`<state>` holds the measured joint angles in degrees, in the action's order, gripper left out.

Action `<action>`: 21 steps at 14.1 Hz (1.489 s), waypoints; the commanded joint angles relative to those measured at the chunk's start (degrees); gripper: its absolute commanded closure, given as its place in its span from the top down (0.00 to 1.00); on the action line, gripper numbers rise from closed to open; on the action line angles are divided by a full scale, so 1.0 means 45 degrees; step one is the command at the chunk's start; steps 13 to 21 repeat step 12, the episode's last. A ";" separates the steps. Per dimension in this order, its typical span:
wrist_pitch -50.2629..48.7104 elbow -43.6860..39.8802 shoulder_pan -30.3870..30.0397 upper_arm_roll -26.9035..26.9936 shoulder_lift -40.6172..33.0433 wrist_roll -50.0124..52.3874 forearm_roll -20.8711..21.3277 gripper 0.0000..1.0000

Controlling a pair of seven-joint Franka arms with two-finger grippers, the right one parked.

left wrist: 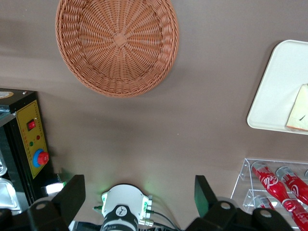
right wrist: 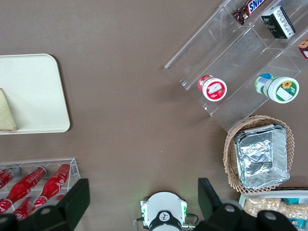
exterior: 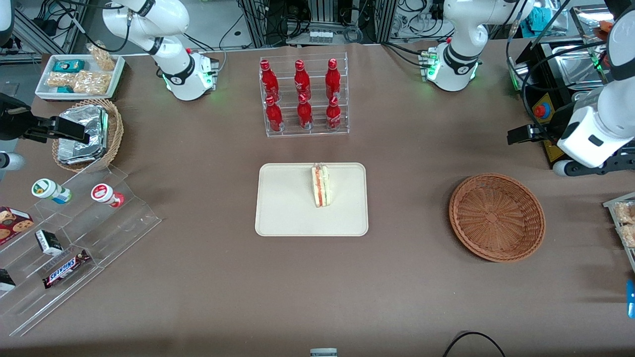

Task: Place sandwich from basket to tray

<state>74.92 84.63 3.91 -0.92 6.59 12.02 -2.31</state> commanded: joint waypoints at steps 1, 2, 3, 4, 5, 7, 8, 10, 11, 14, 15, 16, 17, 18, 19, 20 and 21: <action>0.0597 0.1000 0.0068 0.0010 -0.0742 0.0141 0.0375 1.00; 0.0598 0.0805 0.0029 0.0010 -0.0587 0.0160 0.0338 1.00; 0.0598 0.0610 0.0010 0.0029 -0.0527 0.0160 0.0318 1.00; 0.0598 0.0550 -0.0010 0.0029 -0.0507 0.0160 0.0338 1.00; 0.0617 0.0491 -0.0010 0.0029 -0.0430 0.0141 0.0338 1.00; 0.0617 0.0471 0.0009 0.0029 -0.0351 0.0160 0.0357 1.00; 0.0617 0.0471 0.0029 0.0029 -0.0351 0.0160 0.0377 1.00; 0.0617 0.0471 0.0048 0.0029 -0.0293 0.0160 0.0416 1.00; 0.0617 0.0471 0.0068 0.0010 -0.0273 0.0160 0.0416 1.00; 0.0636 0.0471 0.0068 0.0010 -0.0273 0.0160 0.0397 1.00; 0.0636 0.0471 0.0068 0.0010 -0.0273 0.0160 0.0397 1.00; 0.0636 0.0471 0.0068 0.0010 -0.0273 0.0160 0.0397 1.00; 0.0636 0.0471 0.0068 0.0010 -0.0273 0.0160 0.0397 1.00; 0.0636 0.0471 0.0068 0.0010 -0.0273 0.0160 0.0397 1.00; 0.0636 0.0471 0.0068 0.0010 -0.0273 0.0160 0.0397 1.00; 0.0636 0.0471 0.0068 0.0010 -0.0273 0.0160 0.0397 1.00; 0.0636 0.0471 0.0068 0.0010 -0.0273 0.0160 0.0397 1.00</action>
